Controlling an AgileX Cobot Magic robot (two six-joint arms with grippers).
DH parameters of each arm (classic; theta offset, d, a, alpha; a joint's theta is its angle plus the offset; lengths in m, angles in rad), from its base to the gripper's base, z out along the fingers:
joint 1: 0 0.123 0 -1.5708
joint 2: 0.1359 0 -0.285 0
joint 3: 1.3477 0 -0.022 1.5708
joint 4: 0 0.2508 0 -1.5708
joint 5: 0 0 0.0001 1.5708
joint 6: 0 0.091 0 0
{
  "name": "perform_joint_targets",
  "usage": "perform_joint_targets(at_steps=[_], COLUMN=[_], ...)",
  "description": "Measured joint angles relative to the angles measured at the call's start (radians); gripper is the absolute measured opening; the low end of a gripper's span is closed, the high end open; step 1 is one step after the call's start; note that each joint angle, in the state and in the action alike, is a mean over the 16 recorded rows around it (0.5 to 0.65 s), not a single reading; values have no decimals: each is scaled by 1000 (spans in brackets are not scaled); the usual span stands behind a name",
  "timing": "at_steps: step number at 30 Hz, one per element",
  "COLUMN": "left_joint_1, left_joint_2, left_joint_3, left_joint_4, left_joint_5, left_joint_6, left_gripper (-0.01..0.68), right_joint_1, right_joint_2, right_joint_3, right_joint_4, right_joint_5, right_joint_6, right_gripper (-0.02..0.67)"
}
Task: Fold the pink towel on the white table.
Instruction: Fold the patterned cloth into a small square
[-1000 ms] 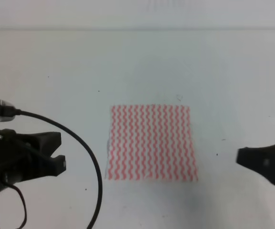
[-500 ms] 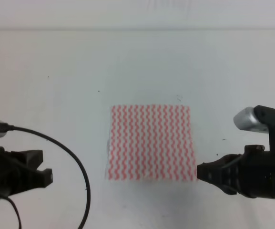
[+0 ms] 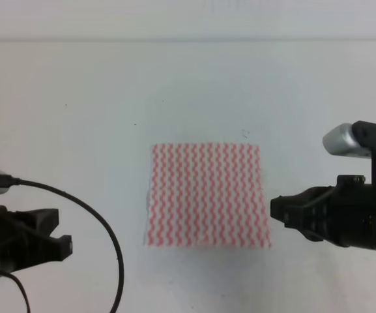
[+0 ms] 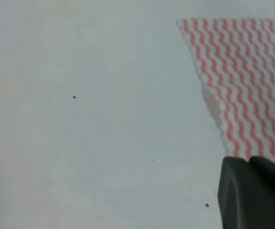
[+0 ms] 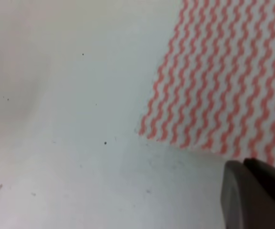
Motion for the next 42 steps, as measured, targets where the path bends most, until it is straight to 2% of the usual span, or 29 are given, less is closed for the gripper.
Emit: perform_joint_targets(at_steps=[8, 12, 15, 25, 29, 42], left_joint_1=[0, 0, 0, 0, -4, -40], left_joint_2=[0, -1, -1, -1, 1, 2], left_joint_3=[0, 0, 0, 0, 0, -2], left_joint_4=[1, -3, -10, -47, -63, -92], left_joint_5=[0, -2, -9, -37, -42, -39], left_joint_6=[2, 2, 2, 4, 5, 11], left_gripper=[-5, -5, -5, -5, -5, -5], right_joint_1=[-1, 0, 0, 1, 1, 1], right_joint_2=[-1, 8, 26, 156, 222, 363], right_joint_3=[-4, -4, -5, -11, -14, -14], right_joint_4=[-8, -17, -24, -38, -37, -33], right_joint_5=[-6, -16, -25, -84, -106, -114], right_joint_6=[-1, -1, 0, 23, 54, 149], right_gripper=[-14, 10, 57, 273, 330, 343])
